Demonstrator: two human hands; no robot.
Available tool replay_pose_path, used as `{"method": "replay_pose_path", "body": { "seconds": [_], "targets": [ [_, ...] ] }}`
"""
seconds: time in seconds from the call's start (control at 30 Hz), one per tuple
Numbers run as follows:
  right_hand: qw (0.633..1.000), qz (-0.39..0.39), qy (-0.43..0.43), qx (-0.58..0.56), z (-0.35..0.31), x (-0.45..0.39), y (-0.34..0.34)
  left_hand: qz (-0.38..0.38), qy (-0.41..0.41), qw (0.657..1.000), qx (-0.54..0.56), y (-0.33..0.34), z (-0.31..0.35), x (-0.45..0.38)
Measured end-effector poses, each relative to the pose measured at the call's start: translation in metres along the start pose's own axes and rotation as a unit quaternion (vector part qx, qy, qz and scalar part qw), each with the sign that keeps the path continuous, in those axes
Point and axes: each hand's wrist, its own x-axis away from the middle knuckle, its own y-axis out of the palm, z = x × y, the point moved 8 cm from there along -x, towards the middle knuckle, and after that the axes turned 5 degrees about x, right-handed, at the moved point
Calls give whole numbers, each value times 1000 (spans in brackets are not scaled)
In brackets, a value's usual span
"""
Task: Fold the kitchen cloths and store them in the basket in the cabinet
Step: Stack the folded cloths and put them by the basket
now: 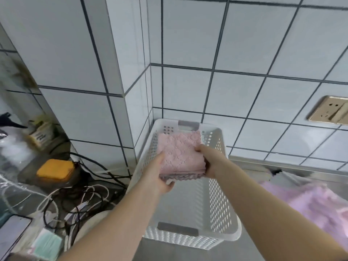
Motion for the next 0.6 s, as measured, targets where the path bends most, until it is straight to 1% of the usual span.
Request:
{"method": "replay_pose_path", "body": {
  "seconds": [0.1,0.17,0.27,0.33,0.43,0.47,0.6],
  "targets": [
    [998,35,45,39,26,-31,-1,97,-11,994,43,-15,-9,-22],
    [995,57,67,52,40,-49,3,129,-10,990,65,-18,-13,-36],
    [992,72,81,62,52,-74,8,166,16,984,60,-21,-17,-59],
    [990,87,79,80,54,-92,6,176,27,982,60,-24,-21,-76],
    [987,117,55,94,57,-112,0,140,18,986,88,-20,-26,-97],
    [987,124,48,93,59,-117,-1,139,14,986,89,-21,-26,-101],
    [991,114,25,67,72,-137,-1,194,4,980,53,-36,-27,-112]
  ]
}}
